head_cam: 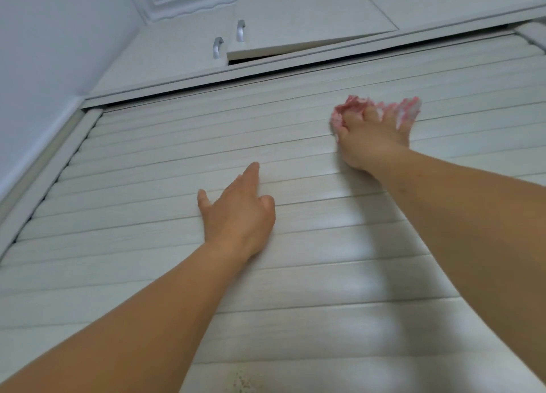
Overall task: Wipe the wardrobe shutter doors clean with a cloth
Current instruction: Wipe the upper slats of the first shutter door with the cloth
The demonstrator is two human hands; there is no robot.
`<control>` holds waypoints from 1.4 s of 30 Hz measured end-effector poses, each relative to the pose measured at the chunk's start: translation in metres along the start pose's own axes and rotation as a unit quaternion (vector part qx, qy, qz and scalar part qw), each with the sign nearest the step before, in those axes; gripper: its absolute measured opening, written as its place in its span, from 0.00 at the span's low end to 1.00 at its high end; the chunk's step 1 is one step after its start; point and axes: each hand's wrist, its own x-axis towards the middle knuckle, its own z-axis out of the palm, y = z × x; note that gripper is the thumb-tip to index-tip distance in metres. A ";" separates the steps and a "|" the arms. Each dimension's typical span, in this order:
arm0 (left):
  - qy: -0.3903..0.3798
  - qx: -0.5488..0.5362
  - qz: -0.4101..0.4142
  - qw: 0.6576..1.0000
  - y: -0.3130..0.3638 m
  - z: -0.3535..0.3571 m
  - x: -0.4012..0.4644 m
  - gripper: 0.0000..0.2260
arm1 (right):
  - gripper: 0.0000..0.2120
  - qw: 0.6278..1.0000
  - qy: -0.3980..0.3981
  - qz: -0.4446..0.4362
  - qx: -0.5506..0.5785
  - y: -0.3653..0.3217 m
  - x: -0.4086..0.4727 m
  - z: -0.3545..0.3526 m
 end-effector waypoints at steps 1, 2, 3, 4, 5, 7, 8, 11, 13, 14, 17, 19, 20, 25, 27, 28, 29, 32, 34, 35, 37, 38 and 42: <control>-0.003 -0.037 -0.010 0.999 0.000 0.000 0.000 0.25 | 0.25 1.000 0.005 -0.029 0.005 -0.015 -0.008 0.003; -0.004 -0.066 -0.017 0.998 0.000 0.000 0.000 0.26 | 0.25 0.998 0.009 -0.068 0.011 -0.030 -0.018 0.006; -0.002 -0.083 -0.023 0.996 0.001 0.000 -0.001 0.26 | 0.25 0.994 0.010 -0.105 0.019 -0.043 -0.028 0.010; 0.006 -0.088 -0.026 0.996 0.001 0.000 -0.002 0.26 | 0.25 0.991 0.010 -0.133 0.030 -0.054 -0.038 0.012; 0.011 -0.085 -0.030 0.996 0.002 0.001 -0.004 0.26 | 0.24 0.988 0.003 -0.151 0.035 -0.058 -0.049 0.013; 0.032 -0.058 -0.034 0.997 0.004 0.005 -0.009 0.26 | 0.23 0.982 -0.005 -0.182 0.057 -0.056 -0.067 0.013; 0.040 -0.043 -0.032 0.998 0.006 0.008 -0.013 0.26 | 0.23 0.978 -0.008 -0.196 0.067 -0.050 -0.074 0.012; 0.057 -0.022 -0.002 0.998 0.019 0.018 -0.027 0.28 | 0.22 0.970 -0.009 -0.227 0.086 -0.027 -0.091 0.007; 0.056 -0.017 0.028 0.998 0.030 0.023 -0.033 0.28 | 0.21 0.968 -0.006 -0.237 0.084 -0.012 -0.095 0.006; 0.053 -0.015 0.045 0.998 0.036 0.025 -0.035 0.29 | 0.20 0.968 -0.007 -0.239 0.081 -0.006 -0.096 0.005; 0.039 -0.017 0.074 0.996 0.056 0.031 -0.038 0.29 | 0.20 0.970 -0.014 -0.232 0.069 0.016 -0.096 0.002; 0.031 -0.019 0.086 0.996 0.069 0.033 -0.039 0.29 | 0.20 0.974 -0.010 -0.219 0.057 0.030 -0.096 -0.001; 0.029 -0.019 0.094 0.995 0.076 0.034 -0.040 0.29 | 0.20 0.976 -0.005 -0.211 0.049 0.038 -0.095 -0.002; 0.016 -0.008 0.111 0.994 0.104 0.043 -0.044 0.28 | 0.19 0.984 0.018 -0.174 0.015 0.087 -0.089 -0.010; 0.010 -0.002 0.112 0.994 0.111 0.047 -0.045 0.28 | 0.19 0.988 0.021 -0.156 0.008 0.108 -0.087 -0.014; 0.012 -0.002 0.108 0.994 0.115 0.049 -0.045 0.28 | 0.19 0.989 0.022 -0.149 0.006 0.119 -0.085 -0.016; 0.015 0.002 0.102 0.995 0.117 0.049 -0.044 0.27 | 0.18 0.990 0.021 -0.142 0.010 0.126 -0.085 -0.018; 0.028 0.006 0.078 0.997 0.126 0.051 -0.044 0.26 | 0.18 0.994 0.003 -0.109 0.019 0.154 -0.082 -0.027; 0.035 0.008 0.069 0.997 0.129 0.053 -0.045 0.25 | 0.18 0.996 0.003 -0.091 0.017 0.170 -0.081 -0.033; 0.038 0.010 0.068 0.997 0.130 0.054 -0.046 0.25 | 0.18 0.997 0.003 -0.081 0.014 0.178 -0.080 -0.034; 0.045 0.013 0.066 0.997 0.131 0.057 -0.048 0.25 | 0.18 0.999 -0.010 -0.050 0.018 0.198 -0.076 -0.035; 0.048 0.012 0.065 0.997 0.131 0.059 -0.048 0.25 | 0.19 0.999 -0.017 -0.027 0.024 0.210 -0.073 -0.035; 0.051 0.020 0.068 0.996 0.130 0.061 -0.050 0.25 | 0.23 0.998 -0.015 0.067 0.008 0.250 -0.065 -0.036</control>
